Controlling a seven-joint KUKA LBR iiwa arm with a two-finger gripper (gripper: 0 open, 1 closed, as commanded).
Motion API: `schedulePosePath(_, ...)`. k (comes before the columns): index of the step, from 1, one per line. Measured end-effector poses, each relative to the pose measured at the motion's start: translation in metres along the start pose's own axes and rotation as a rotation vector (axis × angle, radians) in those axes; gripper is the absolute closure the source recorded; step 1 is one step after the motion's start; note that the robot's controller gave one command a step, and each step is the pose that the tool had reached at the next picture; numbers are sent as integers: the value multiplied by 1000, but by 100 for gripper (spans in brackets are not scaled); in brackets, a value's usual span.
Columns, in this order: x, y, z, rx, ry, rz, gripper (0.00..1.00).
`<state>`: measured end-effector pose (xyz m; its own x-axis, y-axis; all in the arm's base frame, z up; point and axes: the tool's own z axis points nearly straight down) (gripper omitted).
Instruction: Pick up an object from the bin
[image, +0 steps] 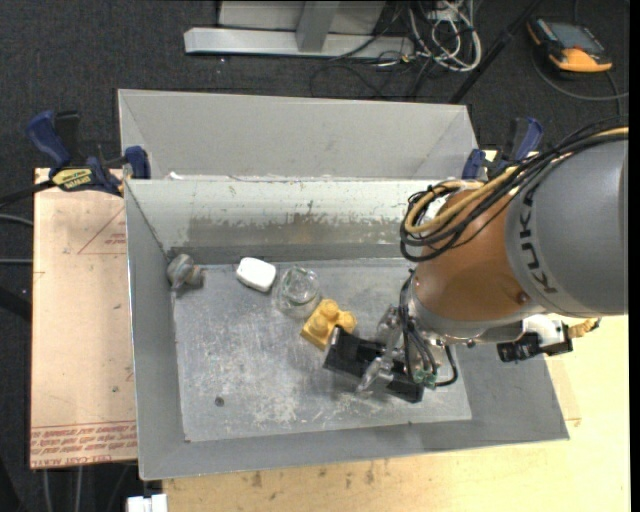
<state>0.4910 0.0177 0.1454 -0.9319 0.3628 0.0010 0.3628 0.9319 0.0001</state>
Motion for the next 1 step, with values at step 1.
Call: schedulePosePath(1,2,-1,-5,3,7,0,100)
